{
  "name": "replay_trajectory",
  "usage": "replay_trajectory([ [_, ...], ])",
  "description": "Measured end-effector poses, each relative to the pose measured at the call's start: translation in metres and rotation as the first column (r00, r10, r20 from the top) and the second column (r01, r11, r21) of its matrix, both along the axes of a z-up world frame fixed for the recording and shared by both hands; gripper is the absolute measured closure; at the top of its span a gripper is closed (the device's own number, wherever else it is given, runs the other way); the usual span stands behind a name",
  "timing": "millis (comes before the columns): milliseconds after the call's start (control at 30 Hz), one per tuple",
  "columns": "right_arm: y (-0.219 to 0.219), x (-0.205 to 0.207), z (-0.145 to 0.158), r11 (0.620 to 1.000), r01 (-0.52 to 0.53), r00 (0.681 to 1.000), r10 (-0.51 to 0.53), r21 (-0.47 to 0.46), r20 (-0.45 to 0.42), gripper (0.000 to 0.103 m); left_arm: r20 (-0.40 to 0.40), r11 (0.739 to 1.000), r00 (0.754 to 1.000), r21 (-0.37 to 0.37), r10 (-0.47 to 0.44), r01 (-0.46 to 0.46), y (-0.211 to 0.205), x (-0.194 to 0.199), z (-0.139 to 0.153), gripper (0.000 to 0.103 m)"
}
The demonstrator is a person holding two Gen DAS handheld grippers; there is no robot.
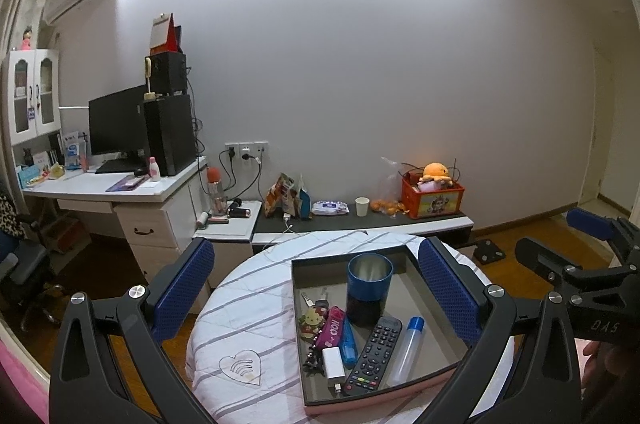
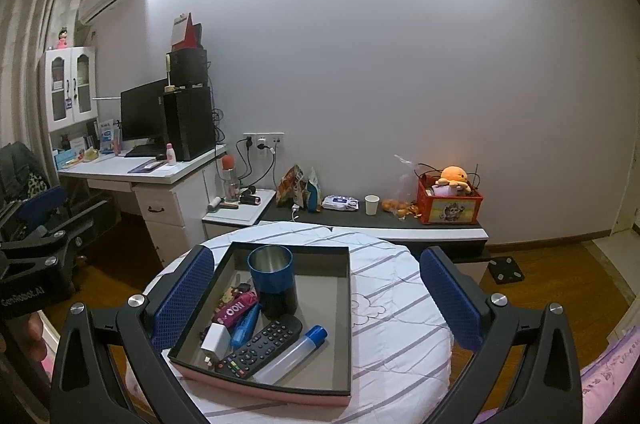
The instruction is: Organize rigid objects
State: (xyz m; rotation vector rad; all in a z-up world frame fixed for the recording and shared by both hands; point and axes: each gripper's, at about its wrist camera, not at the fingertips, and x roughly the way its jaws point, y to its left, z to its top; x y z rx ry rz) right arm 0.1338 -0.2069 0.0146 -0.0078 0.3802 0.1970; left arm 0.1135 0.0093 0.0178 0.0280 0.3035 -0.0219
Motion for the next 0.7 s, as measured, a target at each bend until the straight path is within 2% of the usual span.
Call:
replay_trajectory([
  [700, -0.0011, 0.0029, -0.003, 1.0, -0.004, 1.0, 0.004, -0.01, -0.022, 0.0, -0.02, 1.0, 1.0, 0.021, 0.018, -0.017, -0.0039, 0.0053, -0.0061, 0.0],
])
